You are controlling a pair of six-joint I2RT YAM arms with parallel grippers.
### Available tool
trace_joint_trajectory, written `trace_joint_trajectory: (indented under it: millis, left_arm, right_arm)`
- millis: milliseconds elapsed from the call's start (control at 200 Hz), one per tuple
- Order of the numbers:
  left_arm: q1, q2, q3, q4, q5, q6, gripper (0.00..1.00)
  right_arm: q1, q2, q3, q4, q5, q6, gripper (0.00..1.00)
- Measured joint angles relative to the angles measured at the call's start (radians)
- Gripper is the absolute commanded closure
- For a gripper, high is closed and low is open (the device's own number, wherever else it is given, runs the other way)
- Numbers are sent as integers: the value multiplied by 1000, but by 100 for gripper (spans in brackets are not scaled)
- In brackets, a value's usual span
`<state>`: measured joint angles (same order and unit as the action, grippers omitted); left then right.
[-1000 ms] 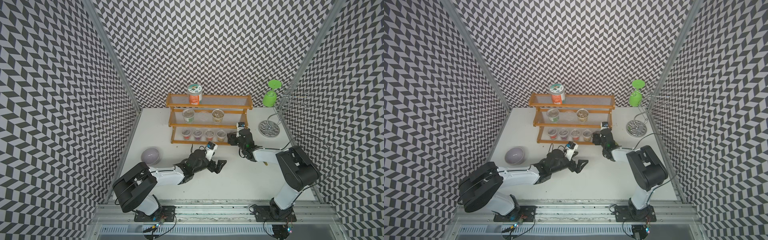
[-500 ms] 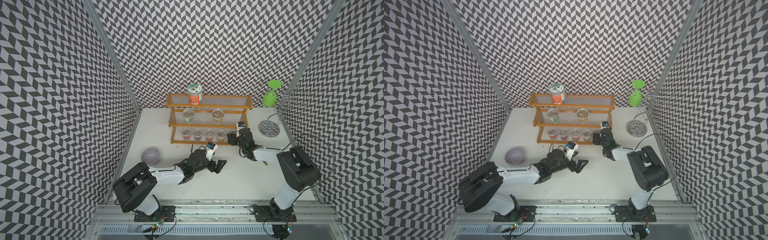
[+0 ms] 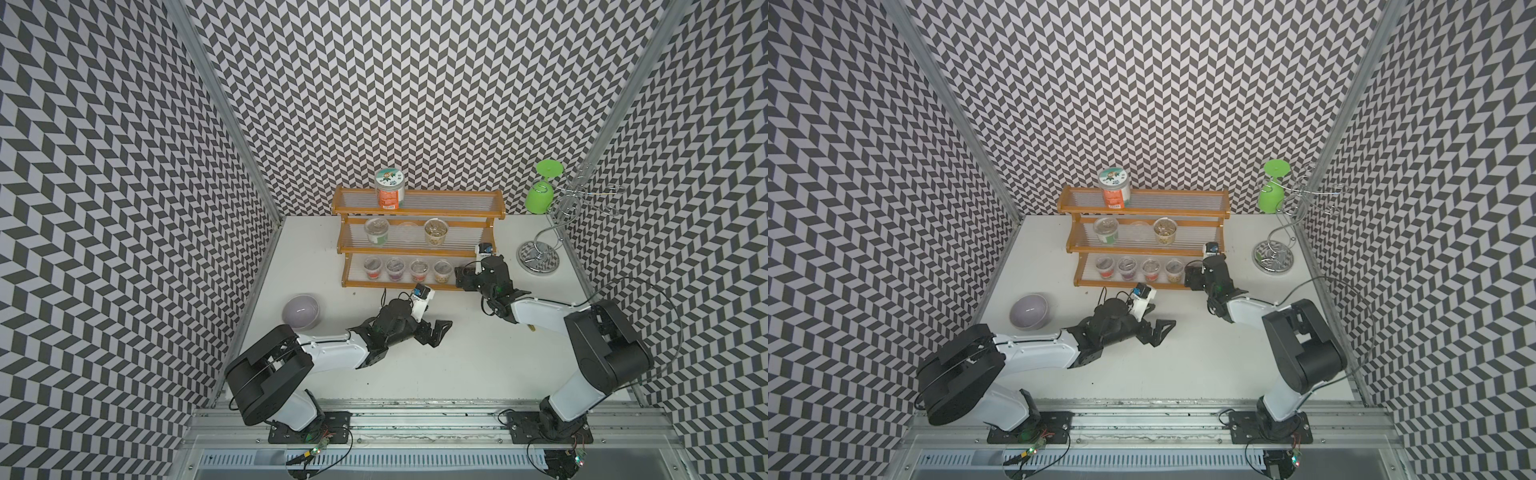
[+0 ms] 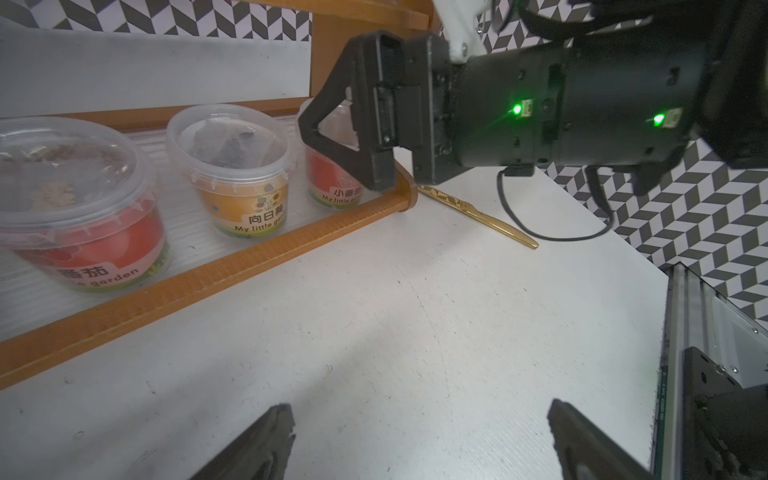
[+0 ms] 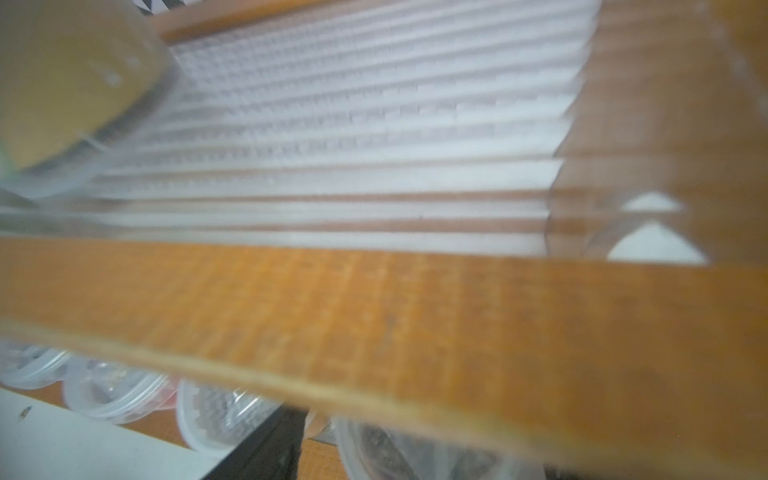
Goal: Place the seed container on the shelf
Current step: Place the seed jar on the shelf, then reset both arms
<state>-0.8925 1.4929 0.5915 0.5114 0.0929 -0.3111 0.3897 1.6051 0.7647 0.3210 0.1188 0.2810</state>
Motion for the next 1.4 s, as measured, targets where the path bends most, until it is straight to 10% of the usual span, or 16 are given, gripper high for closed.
trace_joint_trajectory:
  millis: [355,676,956,1402]
  left_arm:
    - [56,-320,-50,-74,-239,56,0]
    - [509,-627,-57,-178,-418,47,0]
    - [800,-489,-214,-24,-525,72,0]
    - [847,-161,-346,369,-437,251,0]
  right_arm:
    - [0,-434,-213,-40,99,-6,7]
    - [-21,-653,-311,163,415,-194,1]
    - [-197,-373,-387,321,465,-233,0]
    - [-352,-237,-516,673,71,-270,0]
